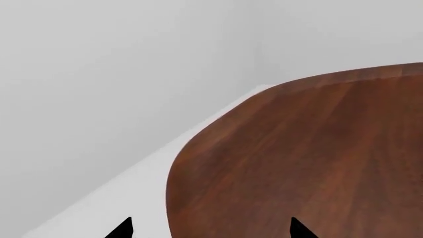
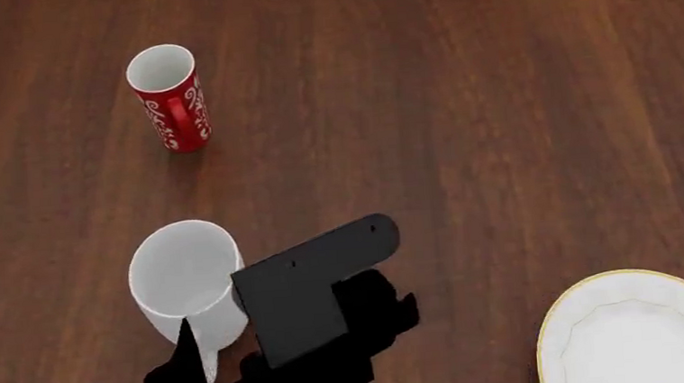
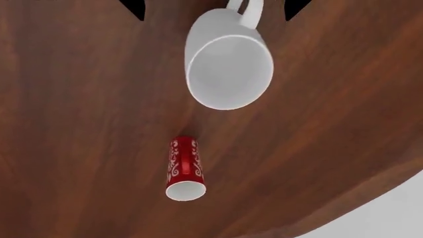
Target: Put the white mug on the plate.
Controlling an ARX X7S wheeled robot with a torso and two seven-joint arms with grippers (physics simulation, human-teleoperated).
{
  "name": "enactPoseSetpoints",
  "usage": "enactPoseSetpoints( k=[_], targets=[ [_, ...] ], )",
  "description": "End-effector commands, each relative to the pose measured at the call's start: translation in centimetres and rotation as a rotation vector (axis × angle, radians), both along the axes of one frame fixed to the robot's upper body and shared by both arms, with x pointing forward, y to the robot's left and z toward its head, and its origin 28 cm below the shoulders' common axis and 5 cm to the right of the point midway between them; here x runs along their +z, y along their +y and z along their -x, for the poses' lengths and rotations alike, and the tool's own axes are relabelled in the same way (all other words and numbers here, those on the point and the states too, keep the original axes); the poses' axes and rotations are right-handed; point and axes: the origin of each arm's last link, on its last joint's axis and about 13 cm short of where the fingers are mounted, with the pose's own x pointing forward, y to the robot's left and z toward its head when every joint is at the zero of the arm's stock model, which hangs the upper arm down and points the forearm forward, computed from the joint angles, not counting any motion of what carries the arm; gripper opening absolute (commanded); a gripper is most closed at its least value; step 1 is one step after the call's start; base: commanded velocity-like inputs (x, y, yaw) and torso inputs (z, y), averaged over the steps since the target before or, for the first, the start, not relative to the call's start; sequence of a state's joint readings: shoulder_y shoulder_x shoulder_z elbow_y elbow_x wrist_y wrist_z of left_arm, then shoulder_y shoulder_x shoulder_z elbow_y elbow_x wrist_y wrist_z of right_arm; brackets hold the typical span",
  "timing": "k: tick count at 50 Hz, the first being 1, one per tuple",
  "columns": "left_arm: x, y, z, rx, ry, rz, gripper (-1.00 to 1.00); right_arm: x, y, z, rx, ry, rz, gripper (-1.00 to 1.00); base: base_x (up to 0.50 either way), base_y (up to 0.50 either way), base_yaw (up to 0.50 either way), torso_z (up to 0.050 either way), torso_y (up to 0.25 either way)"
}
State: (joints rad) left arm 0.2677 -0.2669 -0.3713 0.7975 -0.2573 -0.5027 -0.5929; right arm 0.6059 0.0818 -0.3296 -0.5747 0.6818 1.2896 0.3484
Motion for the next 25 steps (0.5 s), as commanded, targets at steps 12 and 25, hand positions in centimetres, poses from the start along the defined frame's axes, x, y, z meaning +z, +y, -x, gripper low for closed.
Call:
enactPoseSetpoints(
  k=[12,25],
  targets=[
    [0.7,-0.2,-0.6,-0.018,-0.012,-0.02,1.0,-1.7,1.5,-1.2,0.025,0.086,0.04,1.0,0.0,0.0,0.0,0.0,0.0],
    [0.4,-0.2,-1.0,-0.028,-0.033,0.006,1.0,-2.7,2.3,-2.2,0.002,0.132,0.05,1.0,0.0,0.0,0.0,0.0,0.0]
  ],
)
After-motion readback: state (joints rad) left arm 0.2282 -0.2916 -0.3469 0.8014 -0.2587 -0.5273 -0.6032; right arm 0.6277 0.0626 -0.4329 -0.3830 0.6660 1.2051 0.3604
